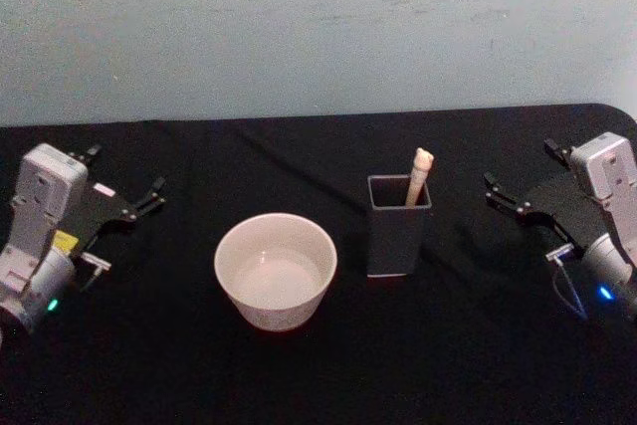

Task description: Pick up the stirring spoon with one hand, stir inside the cup, then place it back in its original position.

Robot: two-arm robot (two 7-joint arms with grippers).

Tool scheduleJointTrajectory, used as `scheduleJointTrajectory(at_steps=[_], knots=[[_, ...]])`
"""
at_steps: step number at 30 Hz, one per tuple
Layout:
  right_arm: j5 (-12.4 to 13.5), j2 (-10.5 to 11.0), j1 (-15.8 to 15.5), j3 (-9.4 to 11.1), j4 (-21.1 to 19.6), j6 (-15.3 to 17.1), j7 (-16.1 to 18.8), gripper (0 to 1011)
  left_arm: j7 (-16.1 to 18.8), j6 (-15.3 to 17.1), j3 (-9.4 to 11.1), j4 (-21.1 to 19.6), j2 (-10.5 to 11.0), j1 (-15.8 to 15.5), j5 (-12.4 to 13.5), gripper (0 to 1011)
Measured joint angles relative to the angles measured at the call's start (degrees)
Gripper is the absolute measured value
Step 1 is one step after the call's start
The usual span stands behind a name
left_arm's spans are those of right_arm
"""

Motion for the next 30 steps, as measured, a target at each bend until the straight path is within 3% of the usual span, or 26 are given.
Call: scheduleJointTrajectory(at_steps=[30], knots=[[0.0, 0.0, 0.0, 0.0, 0.0, 0.0, 0.0, 1000, 0.0, 0.0, 0.0, 0.0, 0.0, 0.0, 0.0, 1001]])
